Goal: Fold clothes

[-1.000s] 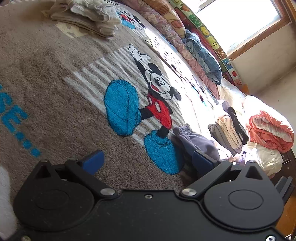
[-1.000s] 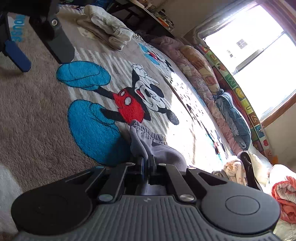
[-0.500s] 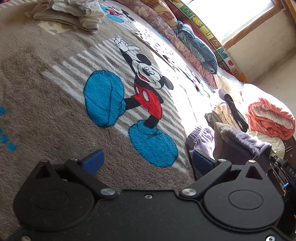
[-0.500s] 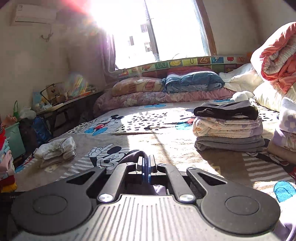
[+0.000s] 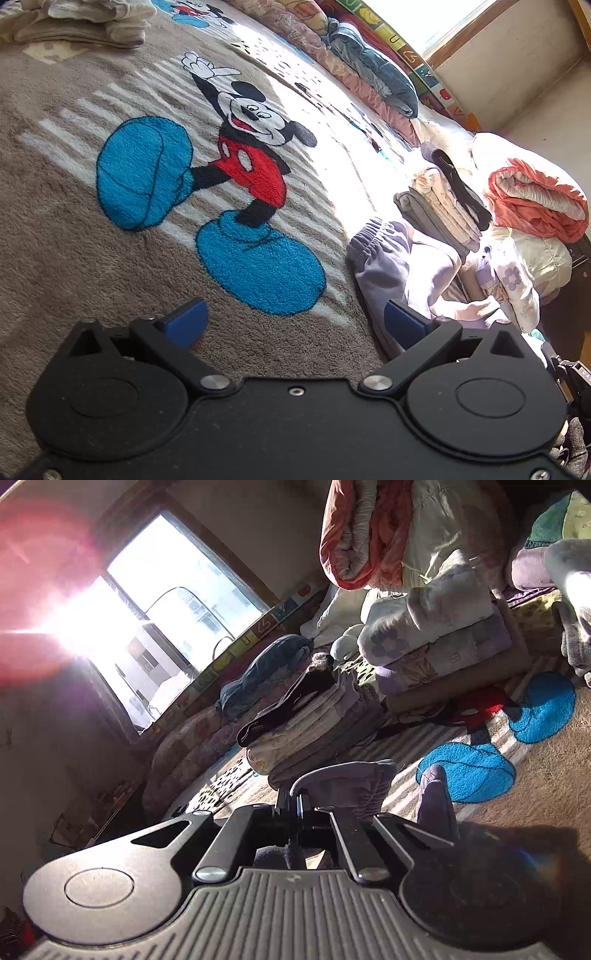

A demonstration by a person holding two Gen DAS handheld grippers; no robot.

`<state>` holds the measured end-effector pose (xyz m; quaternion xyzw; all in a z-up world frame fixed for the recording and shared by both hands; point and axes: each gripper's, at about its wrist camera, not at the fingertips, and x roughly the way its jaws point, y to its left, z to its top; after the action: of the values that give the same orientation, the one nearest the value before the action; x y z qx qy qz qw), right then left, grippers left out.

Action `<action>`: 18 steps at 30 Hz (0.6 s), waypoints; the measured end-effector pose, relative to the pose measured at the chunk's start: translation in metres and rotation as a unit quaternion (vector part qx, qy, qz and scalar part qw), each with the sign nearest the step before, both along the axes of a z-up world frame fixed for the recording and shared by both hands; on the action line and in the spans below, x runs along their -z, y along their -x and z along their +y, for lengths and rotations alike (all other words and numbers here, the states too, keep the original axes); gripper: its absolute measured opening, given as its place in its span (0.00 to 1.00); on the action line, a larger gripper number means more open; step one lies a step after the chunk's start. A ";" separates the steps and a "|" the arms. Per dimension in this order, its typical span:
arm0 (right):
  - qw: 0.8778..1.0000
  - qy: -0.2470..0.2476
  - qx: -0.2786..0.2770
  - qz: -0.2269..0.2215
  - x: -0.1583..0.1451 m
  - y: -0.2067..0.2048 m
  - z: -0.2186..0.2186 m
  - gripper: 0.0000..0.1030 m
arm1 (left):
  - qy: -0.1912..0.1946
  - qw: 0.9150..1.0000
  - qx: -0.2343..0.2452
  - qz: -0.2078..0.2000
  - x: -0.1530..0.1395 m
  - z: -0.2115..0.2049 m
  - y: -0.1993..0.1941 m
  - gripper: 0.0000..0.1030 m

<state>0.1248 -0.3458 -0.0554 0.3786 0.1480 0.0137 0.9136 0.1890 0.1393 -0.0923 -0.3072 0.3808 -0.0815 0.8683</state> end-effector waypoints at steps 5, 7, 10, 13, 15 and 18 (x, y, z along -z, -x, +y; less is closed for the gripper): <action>0.999 -0.015 0.031 0.019 0.033 0.014 -0.028 0.05 | -0.013 1.000 0.019 0.000 0.003 -0.020 -0.009 0.99; 0.999 0.004 0.034 0.031 0.042 0.016 -0.030 0.05 | -0.020 1.000 0.023 -0.001 0.004 -0.026 -0.012 0.99; 0.997 0.037 0.048 0.040 0.050 0.023 -0.030 0.17 | -0.024 0.999 0.029 -0.001 0.006 -0.034 -0.018 0.99; 0.995 0.068 0.071 0.019 0.051 0.036 -0.029 0.60 | -0.025 0.999 0.033 -0.005 0.007 -0.038 -0.025 0.99; 0.995 0.075 0.070 0.014 0.054 0.036 -0.034 0.71 | -0.023 0.999 0.034 -0.009 0.008 -0.040 -0.029 0.99; 0.996 0.050 0.062 0.030 0.066 0.026 -0.045 0.72 | -0.008 0.999 0.031 -0.011 0.011 -0.040 -0.039 0.99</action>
<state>0.0988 -0.3907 -0.1210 0.3413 0.1524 -0.0617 0.9255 0.2282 0.0997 -0.1036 -0.2879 0.3807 -0.1086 0.8720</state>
